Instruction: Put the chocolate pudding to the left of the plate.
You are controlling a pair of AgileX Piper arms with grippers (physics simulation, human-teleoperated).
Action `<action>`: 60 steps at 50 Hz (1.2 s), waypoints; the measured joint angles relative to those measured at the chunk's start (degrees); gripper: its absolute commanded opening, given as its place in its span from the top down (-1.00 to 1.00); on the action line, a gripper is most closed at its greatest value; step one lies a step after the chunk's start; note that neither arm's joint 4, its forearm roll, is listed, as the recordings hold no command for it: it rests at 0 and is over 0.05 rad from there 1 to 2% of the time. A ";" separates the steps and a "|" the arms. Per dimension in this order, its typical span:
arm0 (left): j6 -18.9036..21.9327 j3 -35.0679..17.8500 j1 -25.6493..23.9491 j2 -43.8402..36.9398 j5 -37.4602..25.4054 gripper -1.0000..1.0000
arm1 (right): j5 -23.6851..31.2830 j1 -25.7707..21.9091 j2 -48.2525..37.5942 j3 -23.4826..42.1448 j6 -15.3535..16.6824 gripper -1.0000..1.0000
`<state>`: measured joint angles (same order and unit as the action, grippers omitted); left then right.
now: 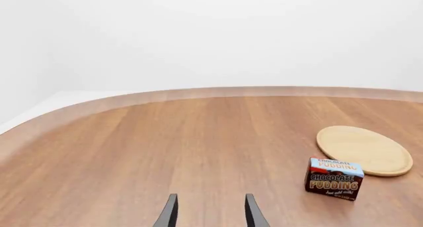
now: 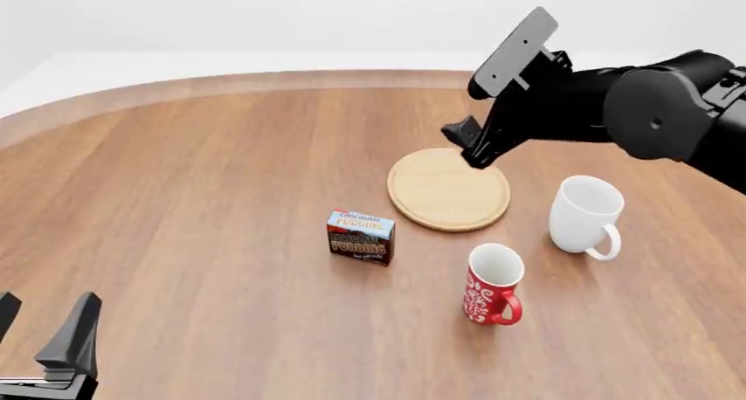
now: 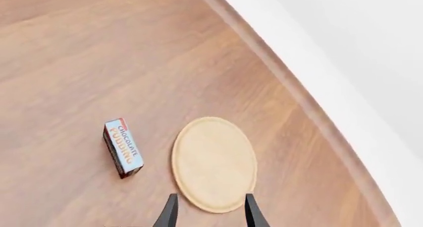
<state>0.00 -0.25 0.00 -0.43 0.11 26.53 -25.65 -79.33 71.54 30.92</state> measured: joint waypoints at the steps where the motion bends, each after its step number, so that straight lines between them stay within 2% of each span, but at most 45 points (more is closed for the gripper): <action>1: 0.00 0.00 0.00 0.00 0.00 -1.00 | 0.06 -0.29 -0.51 0.17 0.01 -1.00; 39: 0.00 0.00 0.00 0.00 0.00 -1.00 | -1.53 -8.45 -15.87 4.11 -1.66 -1.00; 60: 0.00 0.00 0.00 0.00 0.00 -1.00 | -3.87 -10.50 -20.94 4.58 -3.43 -1.00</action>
<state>0.00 -0.25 0.00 -0.43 0.11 22.66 -36.15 -100.27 76.13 27.49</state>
